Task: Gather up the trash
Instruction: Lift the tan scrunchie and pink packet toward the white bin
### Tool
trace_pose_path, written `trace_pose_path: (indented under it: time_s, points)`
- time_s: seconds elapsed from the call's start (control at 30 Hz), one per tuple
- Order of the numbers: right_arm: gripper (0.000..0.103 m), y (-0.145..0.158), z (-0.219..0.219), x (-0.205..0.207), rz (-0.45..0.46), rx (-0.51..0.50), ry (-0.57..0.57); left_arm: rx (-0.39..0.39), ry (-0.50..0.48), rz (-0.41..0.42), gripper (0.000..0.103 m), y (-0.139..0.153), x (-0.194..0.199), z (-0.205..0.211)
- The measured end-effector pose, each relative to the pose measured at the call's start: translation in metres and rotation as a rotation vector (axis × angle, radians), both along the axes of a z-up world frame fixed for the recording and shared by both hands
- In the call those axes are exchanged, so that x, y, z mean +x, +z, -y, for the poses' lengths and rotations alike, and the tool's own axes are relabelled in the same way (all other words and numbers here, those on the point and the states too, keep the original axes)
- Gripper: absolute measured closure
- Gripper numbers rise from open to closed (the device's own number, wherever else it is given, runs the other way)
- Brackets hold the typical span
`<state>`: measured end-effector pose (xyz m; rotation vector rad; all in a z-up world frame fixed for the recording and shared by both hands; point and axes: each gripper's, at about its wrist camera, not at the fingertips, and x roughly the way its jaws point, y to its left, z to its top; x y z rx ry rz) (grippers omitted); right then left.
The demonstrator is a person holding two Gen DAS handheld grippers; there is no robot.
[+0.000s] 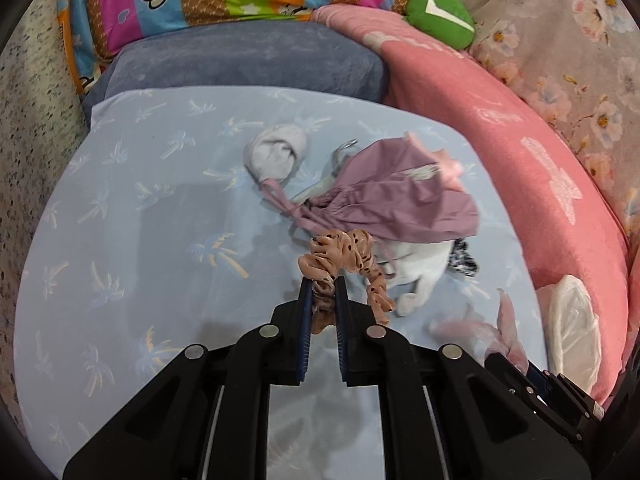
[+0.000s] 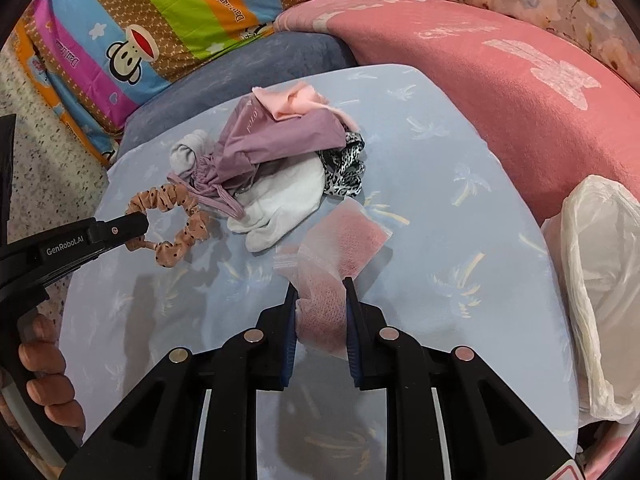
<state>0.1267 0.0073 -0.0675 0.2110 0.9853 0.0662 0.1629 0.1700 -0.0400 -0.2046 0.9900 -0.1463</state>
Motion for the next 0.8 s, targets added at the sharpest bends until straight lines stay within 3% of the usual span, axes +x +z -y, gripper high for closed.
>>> trace_pose_path:
  time_s: [0.33, 0.8]
  points:
    - [0.086, 0.049, 0.028, -0.023, 0.110, 0.020, -0.031, 0.037, -0.094, 0.096, 0.092, 0.039, -0.025, 0.050]
    - [0.086, 0.085, 0.105, -0.048, 0.212, 0.039, -0.156, 0.099, -0.239, 0.159, 0.092, 0.058, -0.045, 0.133]
